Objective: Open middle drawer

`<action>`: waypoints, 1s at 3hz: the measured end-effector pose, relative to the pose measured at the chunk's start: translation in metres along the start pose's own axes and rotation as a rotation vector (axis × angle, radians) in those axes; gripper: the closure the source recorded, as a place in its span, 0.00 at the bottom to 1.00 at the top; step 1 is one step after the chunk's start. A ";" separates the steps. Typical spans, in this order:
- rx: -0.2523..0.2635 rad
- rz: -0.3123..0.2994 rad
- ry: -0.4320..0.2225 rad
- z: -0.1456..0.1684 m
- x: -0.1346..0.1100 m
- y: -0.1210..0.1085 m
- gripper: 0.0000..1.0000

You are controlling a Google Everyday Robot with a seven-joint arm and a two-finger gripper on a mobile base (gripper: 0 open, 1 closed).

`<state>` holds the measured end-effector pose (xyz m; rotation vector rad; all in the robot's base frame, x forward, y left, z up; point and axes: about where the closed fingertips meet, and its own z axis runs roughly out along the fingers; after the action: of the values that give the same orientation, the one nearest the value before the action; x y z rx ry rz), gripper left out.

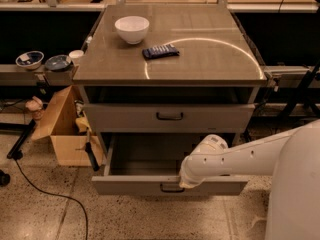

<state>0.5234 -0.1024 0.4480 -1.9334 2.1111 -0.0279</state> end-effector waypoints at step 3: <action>-0.014 0.048 0.018 -0.022 0.011 0.034 1.00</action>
Offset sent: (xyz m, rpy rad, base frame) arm -0.2843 -0.0778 0.0745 -0.0868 0.1768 -0.2638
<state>0.4849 -0.1137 0.4606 -1.8961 2.1745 -0.0216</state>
